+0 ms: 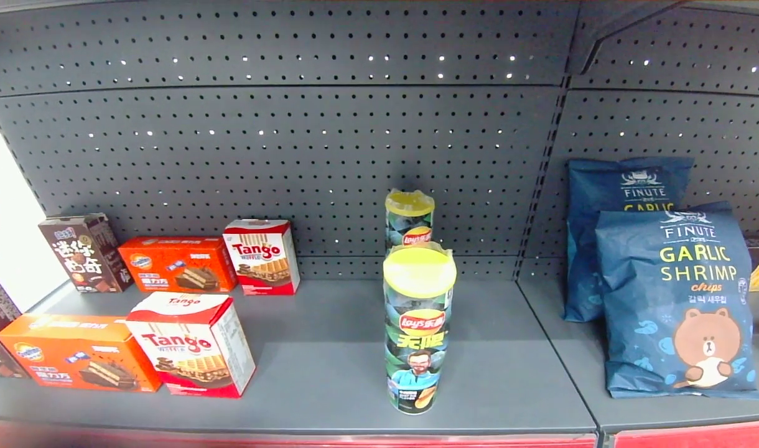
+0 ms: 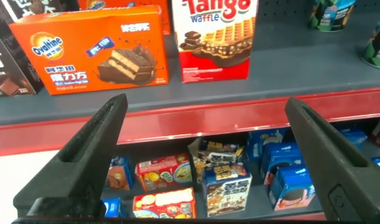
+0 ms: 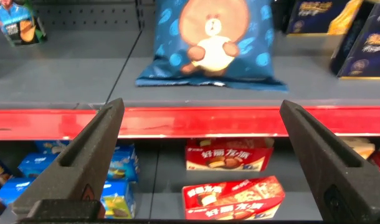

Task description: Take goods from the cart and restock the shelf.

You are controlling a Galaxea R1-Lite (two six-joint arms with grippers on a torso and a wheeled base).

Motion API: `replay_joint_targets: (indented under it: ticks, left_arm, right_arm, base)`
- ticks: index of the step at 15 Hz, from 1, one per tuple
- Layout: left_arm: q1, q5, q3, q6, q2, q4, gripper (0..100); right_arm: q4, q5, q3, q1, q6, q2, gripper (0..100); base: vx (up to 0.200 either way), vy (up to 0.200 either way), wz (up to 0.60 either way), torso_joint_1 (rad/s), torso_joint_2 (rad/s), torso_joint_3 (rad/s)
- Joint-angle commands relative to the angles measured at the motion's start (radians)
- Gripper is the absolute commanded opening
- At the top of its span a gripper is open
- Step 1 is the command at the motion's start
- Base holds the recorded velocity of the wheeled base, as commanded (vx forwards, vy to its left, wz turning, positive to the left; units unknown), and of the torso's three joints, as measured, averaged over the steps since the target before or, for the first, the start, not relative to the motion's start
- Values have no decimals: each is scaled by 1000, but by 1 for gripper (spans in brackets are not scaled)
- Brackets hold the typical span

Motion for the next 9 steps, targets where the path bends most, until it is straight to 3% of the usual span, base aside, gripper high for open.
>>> replay_joint_targets:
  ticks: [1, 9]
  left_arm:
    - [0, -1, 0, 0, 0, 0, 100]
    - [0, -1, 0, 2, 0, 0, 100]
  right_arm:
    - [2, 0, 0, 0, -1, 0, 100]
    - [2, 0, 0, 0, -1, 0, 100]
  base:
    - [0, 0, 0, 0, 0, 0]
    - [0, 0, 0, 0, 0, 0]
